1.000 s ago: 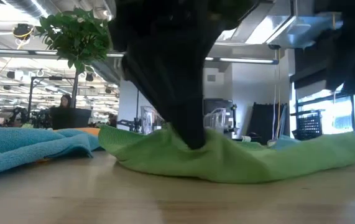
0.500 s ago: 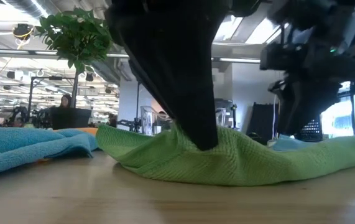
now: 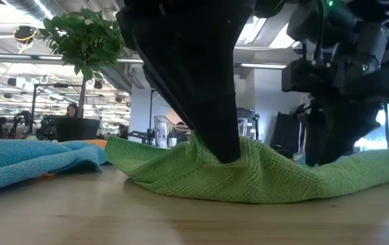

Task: Fold microfiber towels
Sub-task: Fold the green microfiber towel

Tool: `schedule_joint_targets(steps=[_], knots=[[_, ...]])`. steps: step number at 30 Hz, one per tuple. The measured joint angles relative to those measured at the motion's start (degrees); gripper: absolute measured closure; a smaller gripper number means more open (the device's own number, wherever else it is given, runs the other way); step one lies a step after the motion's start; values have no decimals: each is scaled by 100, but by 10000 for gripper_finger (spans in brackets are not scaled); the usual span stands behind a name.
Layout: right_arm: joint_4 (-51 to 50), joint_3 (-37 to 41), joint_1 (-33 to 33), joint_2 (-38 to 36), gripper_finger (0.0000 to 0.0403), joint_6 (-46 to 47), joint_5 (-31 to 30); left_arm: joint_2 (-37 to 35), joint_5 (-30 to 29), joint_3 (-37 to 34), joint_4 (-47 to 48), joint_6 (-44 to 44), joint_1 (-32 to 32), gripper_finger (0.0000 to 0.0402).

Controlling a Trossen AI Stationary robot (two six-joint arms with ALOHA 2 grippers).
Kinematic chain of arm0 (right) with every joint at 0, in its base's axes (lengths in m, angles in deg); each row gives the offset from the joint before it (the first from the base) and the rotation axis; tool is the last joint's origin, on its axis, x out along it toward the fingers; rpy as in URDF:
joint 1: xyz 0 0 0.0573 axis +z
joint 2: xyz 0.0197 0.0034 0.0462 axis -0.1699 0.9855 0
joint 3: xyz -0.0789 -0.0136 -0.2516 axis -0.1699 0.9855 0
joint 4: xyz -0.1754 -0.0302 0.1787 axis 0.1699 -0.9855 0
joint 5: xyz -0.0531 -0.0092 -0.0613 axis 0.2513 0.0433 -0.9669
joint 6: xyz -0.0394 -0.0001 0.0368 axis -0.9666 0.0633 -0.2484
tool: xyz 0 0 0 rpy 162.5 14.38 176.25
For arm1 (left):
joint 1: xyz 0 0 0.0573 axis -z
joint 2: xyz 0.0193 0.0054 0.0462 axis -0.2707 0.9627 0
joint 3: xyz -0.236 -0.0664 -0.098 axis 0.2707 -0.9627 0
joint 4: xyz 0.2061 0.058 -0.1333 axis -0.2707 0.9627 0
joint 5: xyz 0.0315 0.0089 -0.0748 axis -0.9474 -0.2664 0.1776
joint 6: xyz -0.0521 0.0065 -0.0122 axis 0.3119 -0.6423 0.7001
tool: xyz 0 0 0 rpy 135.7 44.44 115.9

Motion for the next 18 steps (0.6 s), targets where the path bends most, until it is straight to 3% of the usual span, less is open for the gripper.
schedule_joint_targets(steps=[7,18], knots=[[519,-24,-225,366,261,-408,-3,0,-123,0,-1,-4,-23,397],[1345,-25,-1052,785,261,-1027,461,0,-482,0,-2,38,-288,396]])
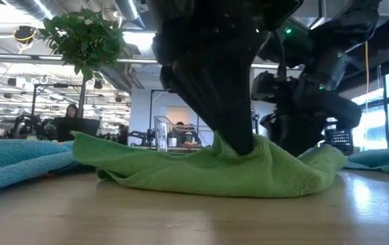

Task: Fold microfiber towels
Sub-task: Fold the green microfiber towel

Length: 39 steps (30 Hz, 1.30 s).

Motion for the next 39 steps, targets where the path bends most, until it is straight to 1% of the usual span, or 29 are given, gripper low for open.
schedule_joint_targets(steps=[6,13,18,22,26,29,32,35,39], knots=[[552,-16,-246,109,261,-279,16,0,56,0,-2,-329,-212,399],[351,-390,-399,251,261,-419,-52,0,22,1,-28,-347,-438,380],[374,-685,-399,596,261,-570,-107,-2,-11,2,-334,-998,-479,366],[292,-745,-397,609,260,-638,-162,-11,13,2,-383,-1096,-498,356],[76,-718,-397,270,260,-724,-202,-44,17,8,-391,-1231,-462,351],[-120,-738,-364,-210,260,-753,-212,-120,60,8,-336,-1283,-395,350],[-651,-732,-226,-619,260,-801,-211,-213,-60,13,-308,-1396,-307,350],[-1104,-731,115,-989,260,-885,-207,-319,-356,11,-279,-1393,-235,350],[-1316,-735,807,-1181,260,-701,-188,-474,-526,11,-306,-1387,-142,350]])
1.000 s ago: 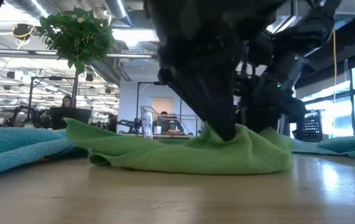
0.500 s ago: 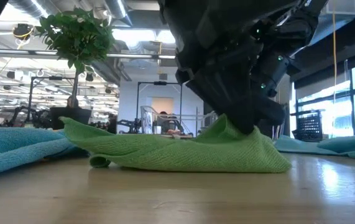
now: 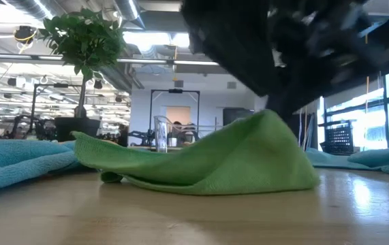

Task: Fold microfiber towels
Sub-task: Fold the green microfiber towel

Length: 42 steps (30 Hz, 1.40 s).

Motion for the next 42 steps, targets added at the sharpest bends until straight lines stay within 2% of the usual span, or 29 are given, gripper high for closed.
schedule_joint_targets(steps=[4,9,17,21,26,30,35,42], knots=[[373,-2,783,104,260,394,-51,-26,27,2,-52,62,87,350],[716,-2,1541,441,260,414,-794,-31,326,1,308,406,281,350],[2386,-70,2041,1458,255,-170,-888,-31,170,-2,1629,798,565,356],[2177,-500,2058,1892,219,-322,-896,-31,-48,-4,2222,1540,610,356],[1633,-995,2186,2313,169,-328,-911,-31,-75,-4,2161,1528,636,356],[1583,-1149,2289,2524,157,-267,-1140,-32,-193,-4,2145,1517,640,362],[1624,-1182,2341,2667,176,-186,-1469,-31,-267,-4,2105,1554,653,367],[1782,-1080,2341,2671,249,-105,-1353,-31,-294,-4,2061,1803,777,375]])
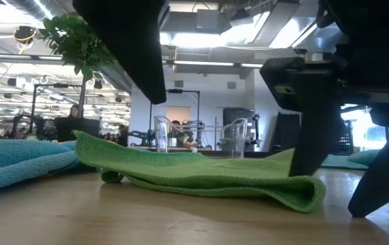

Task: Fold microfiber towels
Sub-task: Fold the green microfiber towel

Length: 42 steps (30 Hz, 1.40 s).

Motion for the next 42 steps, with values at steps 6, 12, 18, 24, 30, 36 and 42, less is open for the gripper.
schedule_joint_targets(steps=[6,12,18,24,30,36,42], knots=[[48,9,1,10,320,182,183,0,-32,0,-28,184,67,384],[64,11,-5,20,393,475,184,-1,-138,0,-248,195,121,394],[59,11,-8,20,374,696,345,0,-281,0,-359,195,183,401],[64,11,-48,20,370,592,635,0,-292,0,-441,197,200,392],[103,11,-44,20,385,1022,619,-1,-356,0,-444,195,198,393],[114,13,-44,20,387,1140,621,0,-368,0,-444,193,198,400],[108,13,-35,20,387,995,619,0,-373,0,-444,193,198,390]])
